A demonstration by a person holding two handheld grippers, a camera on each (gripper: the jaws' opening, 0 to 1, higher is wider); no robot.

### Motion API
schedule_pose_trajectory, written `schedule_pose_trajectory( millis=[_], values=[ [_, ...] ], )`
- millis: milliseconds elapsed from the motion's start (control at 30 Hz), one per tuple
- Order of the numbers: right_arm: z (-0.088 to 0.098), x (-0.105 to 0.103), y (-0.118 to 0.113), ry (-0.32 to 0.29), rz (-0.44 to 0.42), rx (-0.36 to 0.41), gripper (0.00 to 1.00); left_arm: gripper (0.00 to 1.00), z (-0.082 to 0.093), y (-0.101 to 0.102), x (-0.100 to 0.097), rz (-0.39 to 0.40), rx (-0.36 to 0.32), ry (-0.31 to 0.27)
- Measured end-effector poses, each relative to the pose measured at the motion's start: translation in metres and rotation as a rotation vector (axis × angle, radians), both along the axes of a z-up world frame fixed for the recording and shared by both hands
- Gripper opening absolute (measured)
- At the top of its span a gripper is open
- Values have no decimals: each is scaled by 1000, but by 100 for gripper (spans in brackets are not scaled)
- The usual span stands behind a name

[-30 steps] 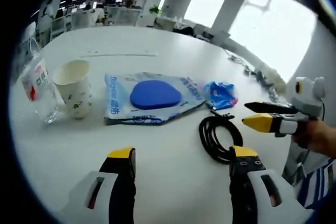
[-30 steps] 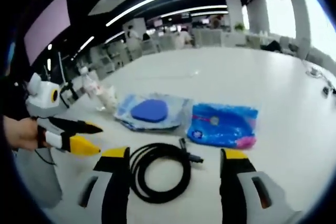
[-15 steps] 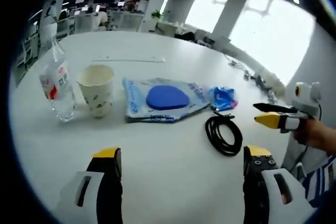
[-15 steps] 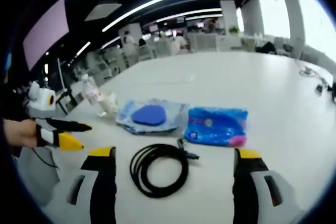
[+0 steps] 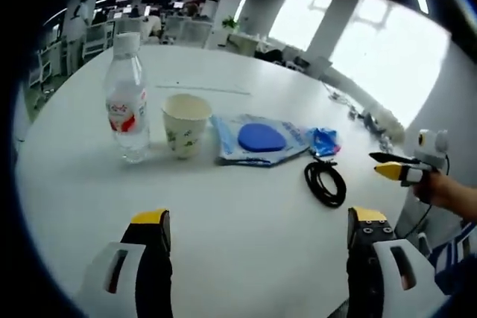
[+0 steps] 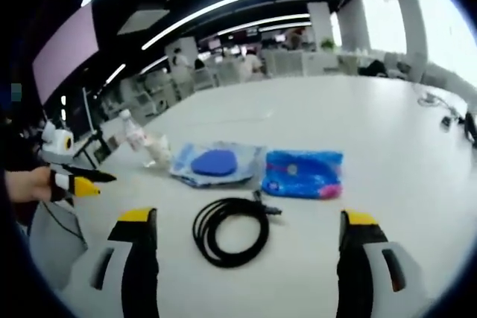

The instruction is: Arrange the tabletop items into an orderly group along one side of the table until the central work area is clear of visible clutter.

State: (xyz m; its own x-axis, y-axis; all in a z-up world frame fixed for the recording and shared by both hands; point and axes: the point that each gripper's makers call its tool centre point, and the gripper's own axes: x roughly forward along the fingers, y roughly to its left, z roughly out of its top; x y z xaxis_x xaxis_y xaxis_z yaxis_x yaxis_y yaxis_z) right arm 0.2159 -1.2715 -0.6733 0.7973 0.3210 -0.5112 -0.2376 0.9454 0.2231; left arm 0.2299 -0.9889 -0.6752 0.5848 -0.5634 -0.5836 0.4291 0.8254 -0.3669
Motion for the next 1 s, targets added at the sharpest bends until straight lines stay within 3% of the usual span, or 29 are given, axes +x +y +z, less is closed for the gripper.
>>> schedule_pose_trajectory(
  millis=[333, 1000],
  values=[
    [11, -13, 0, 5, -21, -2, 100, 96, 11, 39, -8, 51, -10, -17],
    [22, -53, -3, 7, -74, -1, 100, 94, 25, 73, -25, 75, -33, -22]
  ],
)
